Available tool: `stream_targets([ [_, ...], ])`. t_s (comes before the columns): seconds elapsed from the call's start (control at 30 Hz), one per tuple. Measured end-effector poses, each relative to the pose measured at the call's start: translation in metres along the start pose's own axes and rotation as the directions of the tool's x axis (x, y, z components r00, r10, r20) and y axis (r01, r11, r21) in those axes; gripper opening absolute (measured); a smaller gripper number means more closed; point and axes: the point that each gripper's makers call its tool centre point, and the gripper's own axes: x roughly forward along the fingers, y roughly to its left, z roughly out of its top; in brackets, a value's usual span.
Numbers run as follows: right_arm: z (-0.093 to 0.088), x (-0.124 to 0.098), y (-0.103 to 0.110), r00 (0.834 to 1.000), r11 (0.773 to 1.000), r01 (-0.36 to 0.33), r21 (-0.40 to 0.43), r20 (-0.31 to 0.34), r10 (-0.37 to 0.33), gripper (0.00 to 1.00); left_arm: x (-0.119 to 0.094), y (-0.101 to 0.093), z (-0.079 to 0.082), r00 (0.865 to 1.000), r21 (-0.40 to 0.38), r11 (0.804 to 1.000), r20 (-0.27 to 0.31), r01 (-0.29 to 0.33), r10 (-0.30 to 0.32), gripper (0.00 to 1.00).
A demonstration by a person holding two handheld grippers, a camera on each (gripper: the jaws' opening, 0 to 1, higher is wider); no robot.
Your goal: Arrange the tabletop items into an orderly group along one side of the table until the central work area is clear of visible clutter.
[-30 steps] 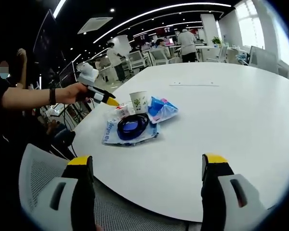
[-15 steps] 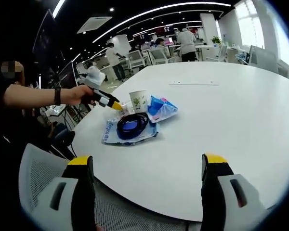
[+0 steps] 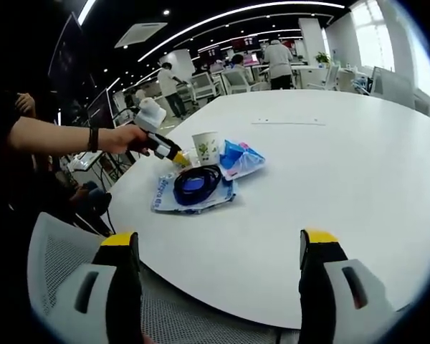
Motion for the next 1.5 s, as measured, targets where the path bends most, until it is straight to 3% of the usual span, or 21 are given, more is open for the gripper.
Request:
stream_targets([
  [0.47, -0.003, 0.001, 0.000, 1.000, 1.000, 0.000, -0.002, -0.015, 0.000, 0.92, 0.012, -0.001, -0.005, 0.998, 0.022, 1.000, -0.056, 0.008, -0.006, 0.52],
  [0.77, -0.005, 0.002, 0.000, 1.000, 1.000, -0.003, 0.000, -0.023, 0.003, 0.92, 0.020, -0.009, -0.011, 0.995, 0.040, 0.999, -0.093, 0.028, -0.024, 0.43],
  [1.23, -0.008, 0.004, 0.000, 0.999, 1.000, -0.003, -0.009, -0.039, 0.003, 0.91, 0.020, -0.007, -0.009, 0.996, 0.064, 0.997, -0.081, 0.030, -0.025, 0.40],
  [1.5, -0.008, 0.003, 0.000, 0.999, 1.000, -0.001, -0.006, -0.040, 0.000, 0.91, 0.013, 0.002, -0.014, 0.998, 0.037, 0.999, -0.064, 0.024, -0.021, 0.39],
])
